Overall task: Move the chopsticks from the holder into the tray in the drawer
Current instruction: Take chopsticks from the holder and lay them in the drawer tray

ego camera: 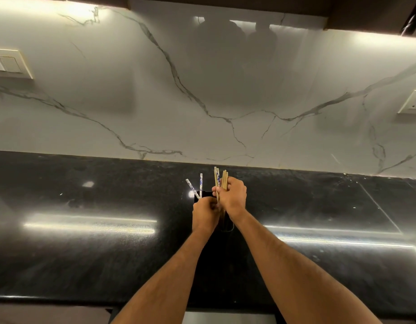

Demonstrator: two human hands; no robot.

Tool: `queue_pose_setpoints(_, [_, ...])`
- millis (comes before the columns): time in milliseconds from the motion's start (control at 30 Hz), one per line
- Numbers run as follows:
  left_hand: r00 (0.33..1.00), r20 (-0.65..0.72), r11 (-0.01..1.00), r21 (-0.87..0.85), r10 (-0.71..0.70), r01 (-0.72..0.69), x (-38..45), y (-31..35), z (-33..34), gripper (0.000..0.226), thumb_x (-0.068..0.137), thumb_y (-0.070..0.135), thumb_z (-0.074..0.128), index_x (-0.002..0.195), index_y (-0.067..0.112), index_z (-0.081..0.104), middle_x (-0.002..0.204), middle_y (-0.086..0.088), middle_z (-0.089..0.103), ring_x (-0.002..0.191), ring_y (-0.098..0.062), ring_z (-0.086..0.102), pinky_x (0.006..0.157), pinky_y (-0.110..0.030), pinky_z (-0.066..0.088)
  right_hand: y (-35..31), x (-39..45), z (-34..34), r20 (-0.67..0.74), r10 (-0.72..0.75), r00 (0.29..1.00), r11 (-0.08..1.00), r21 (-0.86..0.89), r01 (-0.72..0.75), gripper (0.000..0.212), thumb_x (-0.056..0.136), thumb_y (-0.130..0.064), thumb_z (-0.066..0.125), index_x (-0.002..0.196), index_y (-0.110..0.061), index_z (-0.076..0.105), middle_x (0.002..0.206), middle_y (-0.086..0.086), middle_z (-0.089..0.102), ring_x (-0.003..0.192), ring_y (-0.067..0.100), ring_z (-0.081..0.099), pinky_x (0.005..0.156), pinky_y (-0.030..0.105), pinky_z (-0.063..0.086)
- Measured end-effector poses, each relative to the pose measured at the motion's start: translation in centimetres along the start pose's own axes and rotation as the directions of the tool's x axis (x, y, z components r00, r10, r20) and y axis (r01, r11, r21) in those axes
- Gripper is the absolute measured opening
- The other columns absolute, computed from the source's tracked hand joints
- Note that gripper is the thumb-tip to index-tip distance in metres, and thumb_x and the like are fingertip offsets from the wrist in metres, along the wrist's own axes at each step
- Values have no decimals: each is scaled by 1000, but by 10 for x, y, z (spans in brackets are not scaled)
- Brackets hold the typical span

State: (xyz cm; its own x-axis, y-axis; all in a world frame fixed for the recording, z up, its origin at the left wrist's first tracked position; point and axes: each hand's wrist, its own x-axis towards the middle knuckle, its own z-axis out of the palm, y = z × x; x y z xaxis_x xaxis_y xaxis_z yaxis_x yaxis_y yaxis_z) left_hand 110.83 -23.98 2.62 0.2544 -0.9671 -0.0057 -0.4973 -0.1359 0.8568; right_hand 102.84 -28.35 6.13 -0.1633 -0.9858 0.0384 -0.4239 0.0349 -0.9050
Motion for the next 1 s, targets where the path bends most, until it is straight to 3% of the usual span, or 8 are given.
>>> queue_pose_setpoints(100, [1000, 29, 999, -36, 7, -6, 3, 0, -1, 12, 97, 9, 63, 94, 14, 74, 77, 8, 68, 68, -4, 65, 61, -13, 47, -5, 1, -8, 0, -45, 999, 995, 87, 45, 21, 91, -1, 71, 112, -5, 69, 91, 8, 78, 75, 11, 77, 74, 33, 65])
queue_pose_setpoints(267, [998, 70, 995, -97, -6, 13, 4, 2, -1, 10, 97, 15, 64, 94, 16, 74, 79, 4, 71, 64, -2, 66, 54, -13, 45, -15, 0, -19, -14, -107, 994, 983, 149, 108, 24, 91, -1, 70, 115, -3, 69, 96, 11, 77, 79, 13, 77, 76, 33, 65])
queue_pose_setpoints(367, [994, 110, 996, -83, 20, -11, 2, 3, -1, 11, 96, 14, 65, 94, 18, 75, 82, 6, 72, 74, -2, 67, 67, -16, 49, -13, -1, -23, -15, -112, 994, 983, 145, 113, 23, 91, -2, 70, 114, -3, 69, 95, 10, 77, 79, 13, 77, 76, 34, 65])
queue_pose_setpoints(500, [995, 101, 1000, -3, 18, -18, 3, 1, 0, 18, 94, 14, 69, 79, 25, 68, 72, 10, 63, 69, -1, 59, 81, -27, 53, -8, -3, -25, 2, -108, 994, 990, 87, 107, 27, 91, -3, 71, 118, -3, 68, 96, 10, 78, 79, 11, 77, 79, 32, 64])
queue_pose_setpoints(633, [992, 129, 1000, 10, 15, -17, 4, 3, 0, 11, 94, 9, 67, 94, 18, 73, 79, 9, 67, 77, -2, 62, 87, -27, 53, -6, -4, -24, -6, -108, 994, 993, 56, 108, 25, 91, -4, 71, 116, -6, 69, 95, 7, 78, 78, 7, 76, 79, 31, 64])
queue_pose_setpoints(733, [993, 120, 999, 45, -6, 1, 5, 3, -1, 19, 95, 1, 59, 99, 12, 74, 82, 7, 68, 74, -3, 61, 82, -27, 53, -6, -2, -24, -50, -114, 992, 992, 48, 116, 18, 91, -4, 72, 108, -9, 71, 85, -4, 75, 71, -1, 74, 75, 29, 64])
queue_pose_setpoints(833, [983, 162, 994, 86, -81, 68, 5, 5, -1, 23, 98, 2, 53, 95, 11, 74, 88, -1, 70, 71, -6, 58, 71, -25, 51, -6, -1, -24, -71, -105, 992, 993, 38, 108, 16, 91, -5, 71, 106, -10, 70, 91, 3, 77, 78, 7, 76, 77, 34, 64])
queue_pose_setpoints(1000, [975, 162, 984, 109, -154, 138, 6, 8, 0, 26, 99, 6, 49, 88, 11, 72, 87, -4, 67, 75, -14, 59, 69, -31, 50, -4, 1, -23, -45, -86, 995, 996, 30, 87, 12, 91, -5, 71, 101, -11, 69, 91, 6, 76, 81, 16, 76, 79, 41, 64])
